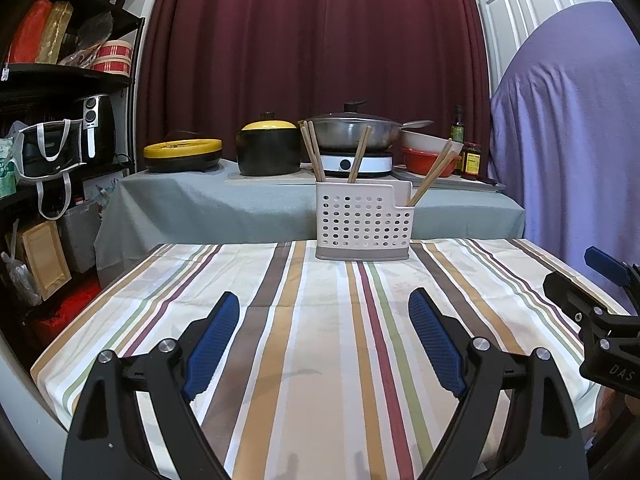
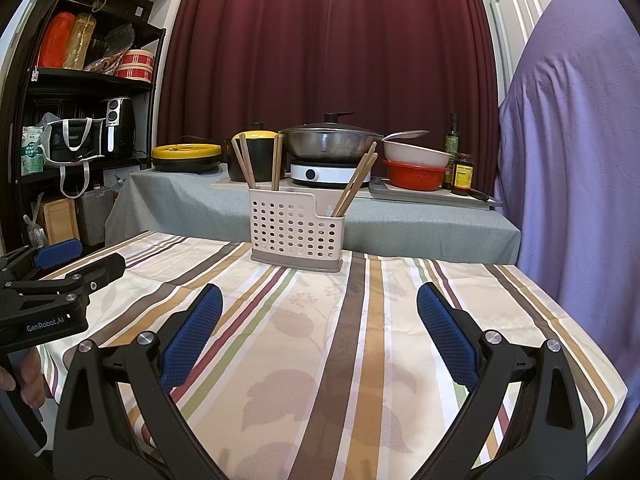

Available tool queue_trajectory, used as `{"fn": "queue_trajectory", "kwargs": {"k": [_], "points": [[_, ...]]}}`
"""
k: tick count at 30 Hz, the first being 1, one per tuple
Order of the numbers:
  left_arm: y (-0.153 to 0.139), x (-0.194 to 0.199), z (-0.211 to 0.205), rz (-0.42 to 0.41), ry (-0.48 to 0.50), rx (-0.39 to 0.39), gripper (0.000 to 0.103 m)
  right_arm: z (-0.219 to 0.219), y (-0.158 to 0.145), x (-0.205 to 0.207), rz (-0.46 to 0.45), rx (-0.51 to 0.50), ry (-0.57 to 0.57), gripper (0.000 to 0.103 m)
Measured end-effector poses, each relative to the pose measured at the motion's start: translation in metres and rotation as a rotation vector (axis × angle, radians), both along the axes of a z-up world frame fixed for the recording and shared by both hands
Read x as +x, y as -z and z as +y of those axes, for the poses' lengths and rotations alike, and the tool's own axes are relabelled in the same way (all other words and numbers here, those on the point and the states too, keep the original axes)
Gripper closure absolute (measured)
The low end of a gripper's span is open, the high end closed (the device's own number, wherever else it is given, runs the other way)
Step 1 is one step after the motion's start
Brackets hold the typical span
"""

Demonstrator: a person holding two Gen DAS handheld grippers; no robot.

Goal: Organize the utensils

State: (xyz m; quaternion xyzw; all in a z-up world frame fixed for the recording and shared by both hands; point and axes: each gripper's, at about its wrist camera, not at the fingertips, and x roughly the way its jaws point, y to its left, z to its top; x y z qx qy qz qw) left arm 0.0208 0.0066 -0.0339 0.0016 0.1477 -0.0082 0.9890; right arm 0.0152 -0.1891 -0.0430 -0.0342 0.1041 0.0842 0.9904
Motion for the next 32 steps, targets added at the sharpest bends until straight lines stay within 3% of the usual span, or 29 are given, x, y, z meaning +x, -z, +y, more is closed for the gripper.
{"fn": "queue_trajectory", "kwargs": {"k": [23, 32], "points": [[0.002, -0.001, -0.006, -0.013, 0.037, -0.004, 0.014, 0.000, 0.000, -0.002, 0.011, -0.007, -0.004, 0.007], [0.007, 0.015, 0.005, 0.067, 0.012, -0.032, 0.014, -0.003, 0.004, 0.006, 0.032, -0.005, 0.006, 0.007]]}}
